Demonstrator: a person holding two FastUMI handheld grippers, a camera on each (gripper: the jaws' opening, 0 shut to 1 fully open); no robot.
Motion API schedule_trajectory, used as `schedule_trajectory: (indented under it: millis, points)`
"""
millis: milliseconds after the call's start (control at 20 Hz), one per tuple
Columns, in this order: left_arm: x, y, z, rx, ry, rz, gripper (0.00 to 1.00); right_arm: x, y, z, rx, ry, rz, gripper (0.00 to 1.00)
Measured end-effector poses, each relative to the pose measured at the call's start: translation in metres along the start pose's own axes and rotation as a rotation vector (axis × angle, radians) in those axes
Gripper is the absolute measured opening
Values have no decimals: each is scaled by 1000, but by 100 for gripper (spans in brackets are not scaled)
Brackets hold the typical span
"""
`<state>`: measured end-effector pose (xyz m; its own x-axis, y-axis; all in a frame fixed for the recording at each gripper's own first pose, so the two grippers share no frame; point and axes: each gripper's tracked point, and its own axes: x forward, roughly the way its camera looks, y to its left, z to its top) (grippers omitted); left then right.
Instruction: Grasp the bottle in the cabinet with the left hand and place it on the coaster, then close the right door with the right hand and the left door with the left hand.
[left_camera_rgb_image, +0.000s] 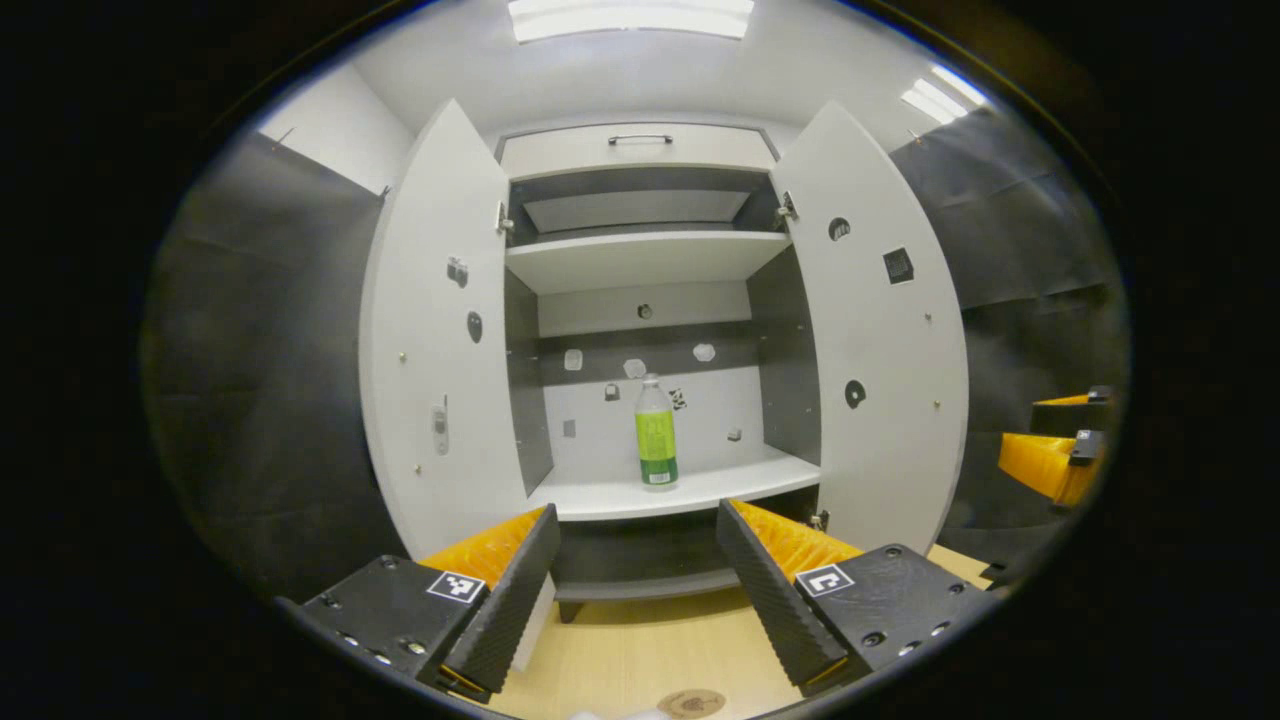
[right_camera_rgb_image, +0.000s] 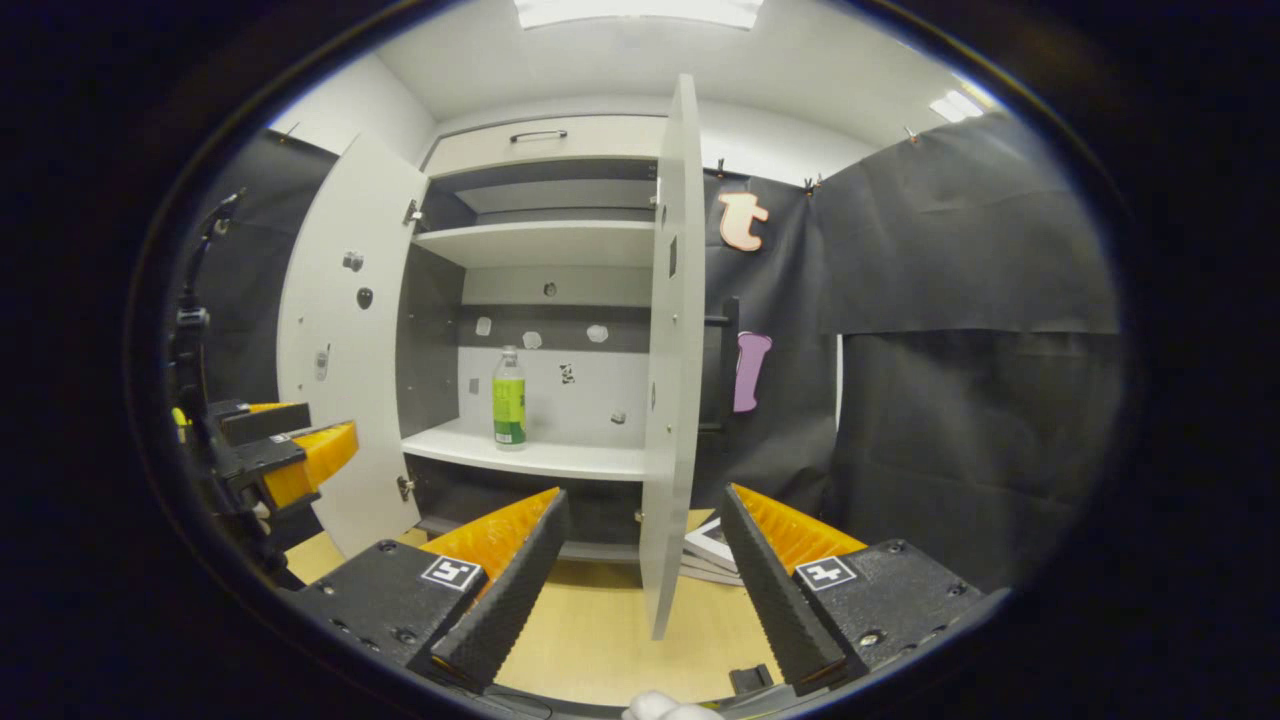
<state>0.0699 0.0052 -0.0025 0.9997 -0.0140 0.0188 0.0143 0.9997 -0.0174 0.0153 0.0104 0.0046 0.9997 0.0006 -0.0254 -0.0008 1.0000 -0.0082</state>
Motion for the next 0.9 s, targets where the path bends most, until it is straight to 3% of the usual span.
schedule_trajectory:
  millis: [350,600,750,900]
  points:
    - [121,-2,22,-25,-52,-13,97,4,-1,9,6,9,-8,99]
    - [221,6,29,17,-41,32,98,-1,-14,11,-17,11,-56,99]
    - [260,8,29,81,-53,67,97,-3,-19,6,-20,35,-75,99]
    - [292,8,19,58,-21,71,97,-6,-26,8,-16,42,-99,99]
